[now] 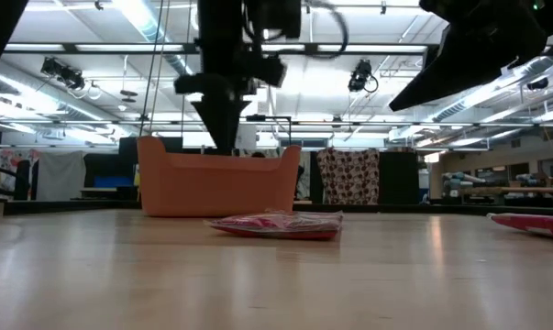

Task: Sort popcorn bags into baskets
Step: Put the popcorn bag into the orange bin

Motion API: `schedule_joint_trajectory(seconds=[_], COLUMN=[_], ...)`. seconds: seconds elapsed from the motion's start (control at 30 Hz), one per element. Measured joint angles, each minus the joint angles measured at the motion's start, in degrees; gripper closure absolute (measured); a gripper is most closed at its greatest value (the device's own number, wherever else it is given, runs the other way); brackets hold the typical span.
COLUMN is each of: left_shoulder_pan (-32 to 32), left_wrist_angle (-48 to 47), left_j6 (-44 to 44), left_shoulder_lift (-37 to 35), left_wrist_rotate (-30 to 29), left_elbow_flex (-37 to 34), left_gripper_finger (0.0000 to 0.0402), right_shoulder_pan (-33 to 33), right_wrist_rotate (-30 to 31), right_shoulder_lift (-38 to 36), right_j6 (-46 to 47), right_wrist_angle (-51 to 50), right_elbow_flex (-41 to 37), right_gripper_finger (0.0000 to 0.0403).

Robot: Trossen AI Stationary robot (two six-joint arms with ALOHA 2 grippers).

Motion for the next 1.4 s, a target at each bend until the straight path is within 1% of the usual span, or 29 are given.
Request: schedule_joint_trajectory(seconds=[0.1, 0.2, 0.3, 0.4, 0.47, 0.67, 0.9, 1.03, 1.23, 1.3, 1.4], left_shoulder_pan=[-4.78, -8.44, -10.78, -12.1, -12.54, -12.85, -12.29, -12.09, -12.38, -12.79, -13.37], left_wrist_angle=[2.89, 5.83, 9.85, 11.64, 13.22, 20.11, 35.65, 41.18, 43.02, 42.0, 38.73], left_j6=[1.38, -0.16, -2.84, -5.39, -6.4, -9.6, -10.85, -11.54, -11.65, -11.64, -11.63], left_shoulder_lift=[0.5, 0.83, 0.89, 1.37, 1.72, 1.75, 1.82, 1.45, 1.35, 1.41, 1.52], left_wrist_rotate=[0.76, 0.88, 0.7, 0.78, 0.76, 1.17, 1.17, 0.67, -0.09, -1.11, -2.41], left_elbow_flex=[0.02, -0.09, 0.02, -0.32, -1.99, -11.33, -20.53, -24.07, -25.14, -24.74, -23.67], left_gripper_finger=[0.026, 0.026, 0.026, 0.026, 0.026, 0.026, 0.026, 0.026, 0.026, 0.026, 0.026], right_shoulder_pan=[-0.17, -0.17, -0.19, -0.19, -0.32, -1.03, -4.11, -6.5, -8.19, -8.13, -7.86], right_wrist_rotate=[-1.75, -5.42, -8.1, -8.25, -7.55, -6.79, -5.51, -6.67, -8.58, -8.96, -9.89], right_shoulder_lift=[2.8, 8.12, 14.44, 19.76, 22.64, 28.82, 32.06, 32.16, 32.05, 32.07, 32.09], right_j6=[-3.92, -9.25, -14.88, -19.3, -22.47, -33.02, -44.09, -47.77, -53.17, -53.41, -53.25], right_wrist_angle=[0.82, 5.54, 11.95, 13.45, 13.51, 13.17, 13.96, 15.24, 19.1, 19.48, 19.83], right_elbow_flex=[0.0, 0.0, 0.14, 2.34, 4.41, 8.62, 9.52, 9.58, 9.27, 9.27, 9.27], right_gripper_finger=[0.0175, 0.0175, 0.0175, 0.0176, 0.0179, 0.019, 0.0196, 0.0196, 0.0205, 0.0215, 0.0242])
